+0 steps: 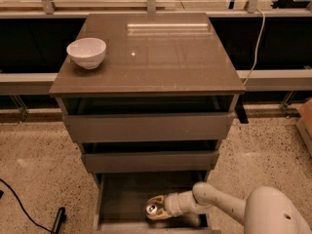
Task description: Pick redbull can from bottom drawer and place on counter
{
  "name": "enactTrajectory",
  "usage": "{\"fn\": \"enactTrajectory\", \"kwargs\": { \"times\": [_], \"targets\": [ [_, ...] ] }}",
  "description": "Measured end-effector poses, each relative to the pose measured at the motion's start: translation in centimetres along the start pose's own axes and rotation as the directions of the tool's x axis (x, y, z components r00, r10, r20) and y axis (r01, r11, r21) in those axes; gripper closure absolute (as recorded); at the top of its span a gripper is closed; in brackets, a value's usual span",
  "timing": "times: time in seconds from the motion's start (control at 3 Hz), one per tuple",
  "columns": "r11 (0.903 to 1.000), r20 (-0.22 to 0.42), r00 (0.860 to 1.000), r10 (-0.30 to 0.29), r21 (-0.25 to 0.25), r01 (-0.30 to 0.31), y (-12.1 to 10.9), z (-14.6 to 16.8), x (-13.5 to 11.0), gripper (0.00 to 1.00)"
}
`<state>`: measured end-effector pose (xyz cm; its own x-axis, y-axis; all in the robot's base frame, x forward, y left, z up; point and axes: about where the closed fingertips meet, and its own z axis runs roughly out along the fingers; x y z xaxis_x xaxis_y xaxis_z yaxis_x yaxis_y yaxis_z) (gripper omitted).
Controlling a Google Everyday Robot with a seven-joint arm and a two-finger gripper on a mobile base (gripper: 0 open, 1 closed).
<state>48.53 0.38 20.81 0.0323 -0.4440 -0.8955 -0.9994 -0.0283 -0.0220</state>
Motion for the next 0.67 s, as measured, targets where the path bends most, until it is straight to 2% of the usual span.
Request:
{"fn": "enactTrajectory", "kwargs": {
  "times": [0.33,0.67],
  "targets": [
    [0.9951,0.056,0.994,-0.098,-0.010,0.099,0.0,-1.0,-2.8,0.89],
    [0.9795,0.120,0.972,-0.200,0.047,0.196,-0.4,-4.9,-9.4,1.00]
  ]
}}
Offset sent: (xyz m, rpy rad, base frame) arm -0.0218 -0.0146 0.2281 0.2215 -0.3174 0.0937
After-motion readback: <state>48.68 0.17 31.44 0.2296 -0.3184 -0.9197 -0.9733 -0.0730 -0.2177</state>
